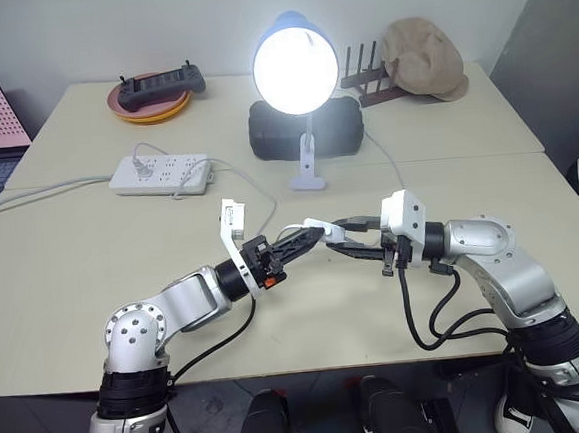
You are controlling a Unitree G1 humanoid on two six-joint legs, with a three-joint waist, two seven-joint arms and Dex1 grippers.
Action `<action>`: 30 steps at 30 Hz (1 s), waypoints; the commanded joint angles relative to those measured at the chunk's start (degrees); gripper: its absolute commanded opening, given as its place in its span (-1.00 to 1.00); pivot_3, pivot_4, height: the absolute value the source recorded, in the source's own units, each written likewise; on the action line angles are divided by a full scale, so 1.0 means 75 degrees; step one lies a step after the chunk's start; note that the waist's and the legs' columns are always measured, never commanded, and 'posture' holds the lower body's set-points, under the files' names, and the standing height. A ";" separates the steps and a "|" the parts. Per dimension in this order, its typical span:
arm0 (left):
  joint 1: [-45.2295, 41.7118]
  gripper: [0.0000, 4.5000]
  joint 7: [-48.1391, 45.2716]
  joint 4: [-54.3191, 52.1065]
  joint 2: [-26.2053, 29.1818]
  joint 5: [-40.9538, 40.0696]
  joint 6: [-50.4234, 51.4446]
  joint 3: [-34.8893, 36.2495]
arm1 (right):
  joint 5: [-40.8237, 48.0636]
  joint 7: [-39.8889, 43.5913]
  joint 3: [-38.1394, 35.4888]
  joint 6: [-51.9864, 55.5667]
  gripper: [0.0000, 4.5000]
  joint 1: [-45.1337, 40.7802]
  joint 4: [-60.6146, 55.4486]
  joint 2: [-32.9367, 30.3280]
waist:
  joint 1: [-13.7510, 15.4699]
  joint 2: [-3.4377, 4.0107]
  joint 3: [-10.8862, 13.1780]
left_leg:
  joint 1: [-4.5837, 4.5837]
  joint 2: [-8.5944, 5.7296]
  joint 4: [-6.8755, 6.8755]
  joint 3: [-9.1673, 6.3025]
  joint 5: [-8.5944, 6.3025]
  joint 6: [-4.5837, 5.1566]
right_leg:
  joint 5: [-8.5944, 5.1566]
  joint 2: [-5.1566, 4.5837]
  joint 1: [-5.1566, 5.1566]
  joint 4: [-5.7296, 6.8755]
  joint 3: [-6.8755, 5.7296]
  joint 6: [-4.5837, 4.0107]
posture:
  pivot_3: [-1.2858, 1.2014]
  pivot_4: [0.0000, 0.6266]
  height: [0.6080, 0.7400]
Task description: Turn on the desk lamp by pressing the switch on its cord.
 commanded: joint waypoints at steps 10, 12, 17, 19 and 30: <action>0.0498 0.03 0.0158 -0.0789 0.0471 -0.1114 -0.0026 0.0361 | 0.0042 -0.0011 -0.0149 -0.0295 -0.51 -0.0364 0.0506 0.0183 | -0.0019 0.0000 0.0000 | 0.0001 0.0001 0.0000 -0.0001 0.0000 0.0000 | 0.0000 0.0000 0.0000 0.0002 0.0000 -0.0001 | 0.03 -0.52 1.00; 0.0873 0.22 0.0266 -0.1110 0.0858 -0.1398 -0.0014 0.0510 | -0.0009 -0.0013 -0.0180 -0.0395 -0.51 -0.0529 0.0960 0.0275 | -0.0036 0.0000 0.0000 | 0.0003 0.0003 0.0000 0.0000 0.0000 0.0000 | 0.0000 0.0001 0.0000 0.0003 0.0002 -0.0001 | 0.03 -0.52 1.00; 0.1174 0.73 -0.0202 -0.1816 0.2161 -0.0788 0.0017 0.1089 | -0.0412 -0.0093 -0.0080 -0.0796 -0.51 -0.1013 0.2190 0.0376 | 0.0012 0.0004 0.0003 | 0.0003 0.0004 0.0000 0.0000 0.0000 0.0000 | -0.0005 0.0001 -0.0002 0.0005 0.0000 -0.0011 | 0.03 -0.52 1.00; 0.1108 0.89 -0.1209 -0.2499 0.3282 0.0800 0.0091 0.1315 | -0.0868 -0.0273 0.0112 -0.0838 -0.51 -0.1261 0.2908 0.0359 | -0.0007 -0.0007 0.0007 | 0.0001 0.0005 0.0007 -0.0001 0.0000 0.0000 | -0.0009 0.0004 -0.0005 0.0007 -0.0001 -0.0019 | 0.03 -0.52 1.00; 0.0774 1.00 -0.4086 -0.2951 0.4734 0.6140 -0.2352 0.0189 | -0.1388 0.0236 0.0431 -0.0627 -0.36 -0.1559 0.4354 0.0352 | -0.0003 0.0013 0.0008 | -0.0012 0.0000 -0.0024 0.0027 -0.0003 -0.0006 | 0.0013 -0.0006 -0.0021 -0.0033 0.0008 -0.0046 | 0.03 -0.52 1.00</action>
